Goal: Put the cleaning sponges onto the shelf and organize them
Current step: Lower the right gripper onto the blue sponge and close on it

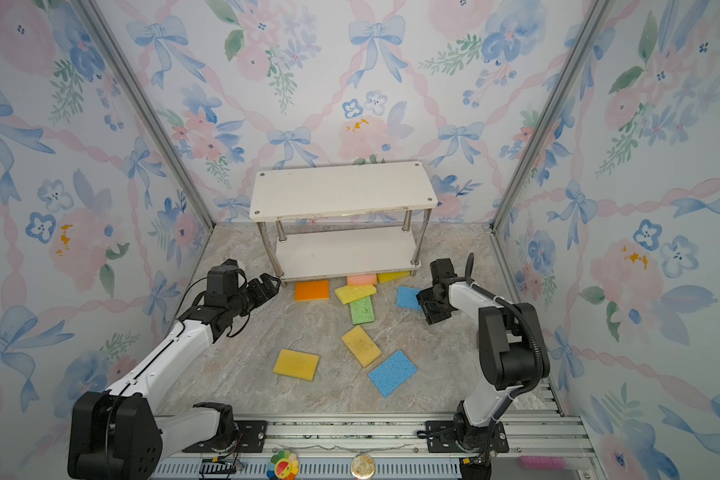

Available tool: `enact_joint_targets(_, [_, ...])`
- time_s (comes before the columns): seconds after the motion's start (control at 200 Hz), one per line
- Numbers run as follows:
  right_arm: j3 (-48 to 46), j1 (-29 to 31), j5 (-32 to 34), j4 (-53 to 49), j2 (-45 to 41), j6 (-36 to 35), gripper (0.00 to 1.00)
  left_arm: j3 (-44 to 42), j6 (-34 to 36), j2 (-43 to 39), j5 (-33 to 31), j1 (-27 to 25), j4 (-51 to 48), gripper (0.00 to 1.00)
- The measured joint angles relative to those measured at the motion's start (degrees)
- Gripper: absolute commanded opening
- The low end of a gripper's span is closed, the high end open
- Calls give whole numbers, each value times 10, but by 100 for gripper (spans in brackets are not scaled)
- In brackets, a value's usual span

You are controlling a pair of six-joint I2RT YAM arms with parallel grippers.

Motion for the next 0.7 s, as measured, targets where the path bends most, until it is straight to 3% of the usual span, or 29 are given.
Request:
enact_joint_targets(0.33, [26,-5,9,5,26,-10,47,-1,5,0,0,3,0,93])
enact_joint_targets(0.7, [48,-8,10,8,50,-22,17,-10,15,0,3,14,0,94])
